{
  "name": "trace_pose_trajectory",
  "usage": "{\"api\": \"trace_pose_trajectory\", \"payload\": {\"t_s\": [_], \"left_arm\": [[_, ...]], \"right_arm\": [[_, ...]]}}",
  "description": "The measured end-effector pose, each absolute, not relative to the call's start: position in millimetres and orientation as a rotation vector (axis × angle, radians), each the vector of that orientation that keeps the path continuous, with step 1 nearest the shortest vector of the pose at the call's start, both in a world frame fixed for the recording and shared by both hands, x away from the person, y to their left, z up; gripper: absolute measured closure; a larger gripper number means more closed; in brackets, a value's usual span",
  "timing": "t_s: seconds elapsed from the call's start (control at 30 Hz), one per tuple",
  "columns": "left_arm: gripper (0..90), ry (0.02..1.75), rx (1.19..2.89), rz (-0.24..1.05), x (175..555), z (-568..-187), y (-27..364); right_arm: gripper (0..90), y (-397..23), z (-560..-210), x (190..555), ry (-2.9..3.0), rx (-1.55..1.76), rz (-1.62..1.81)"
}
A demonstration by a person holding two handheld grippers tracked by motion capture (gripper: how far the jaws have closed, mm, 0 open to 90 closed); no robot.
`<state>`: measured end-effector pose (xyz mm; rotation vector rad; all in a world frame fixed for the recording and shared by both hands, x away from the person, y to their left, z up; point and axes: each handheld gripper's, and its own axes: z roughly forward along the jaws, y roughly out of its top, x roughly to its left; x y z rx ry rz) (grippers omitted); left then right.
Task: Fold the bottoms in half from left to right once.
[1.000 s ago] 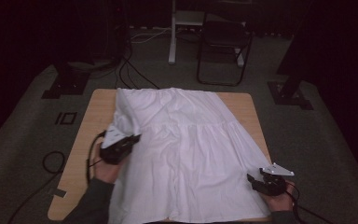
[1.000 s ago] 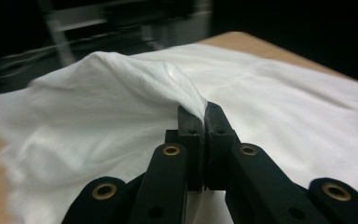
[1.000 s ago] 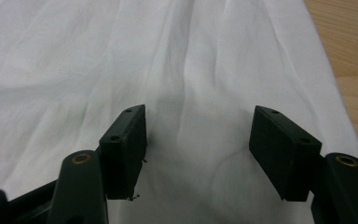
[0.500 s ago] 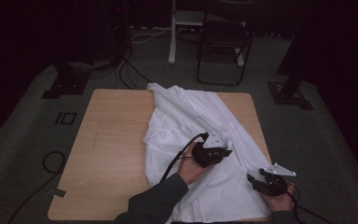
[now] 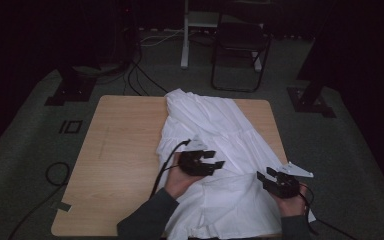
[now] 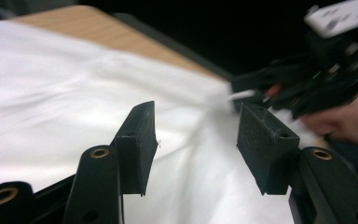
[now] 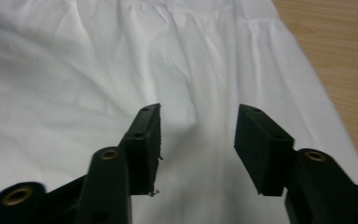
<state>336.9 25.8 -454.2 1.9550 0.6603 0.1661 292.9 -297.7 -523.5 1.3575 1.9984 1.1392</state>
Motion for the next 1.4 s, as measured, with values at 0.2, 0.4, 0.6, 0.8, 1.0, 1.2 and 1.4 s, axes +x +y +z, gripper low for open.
{"api": "trace_pose_trajectory", "payload": {"t_s": [0.2,0.4,0.6,0.8,1.0,1.2,1.4], "left_arm": [[44.5,0.893,1.958,0.375,331.7,-477.6,102.6],[38.4,1.154,1.94,0.328,328.8,-527.8,160.2],[40.9,1.156,1.986,0.207,332.2,-549.4,148.8],[84.8,1.067,1.924,0.171,333.1,-534.7,141.1],[83.5,0.846,1.795,0.156,315.5,-486.0,136.1],[58.0,0.902,1.894,0.232,325.5,-499.9,103.3],[45.3,1.007,2.06,0.284,336.5,-551.2,70.4]], "right_arm": [[52.9,-279.7,-530.9,323.8,2.072,1.396,1.079],[45.8,-274.9,-549.9,343.0,2.14,1.5,1.031],[88.0,-267.3,-539.3,329.5,2.177,1.367,1.099],[88.4,-273.9,-518.3,319.7,2.128,1.309,1.156],[88.7,-307.0,-488.6,313.4,1.921,1.307,1.143],[88.6,-344.0,-479.5,323.7,1.746,1.369,0.962],[87.3,-357.3,-539.4,347.4,1.907,1.485,0.812]]}}
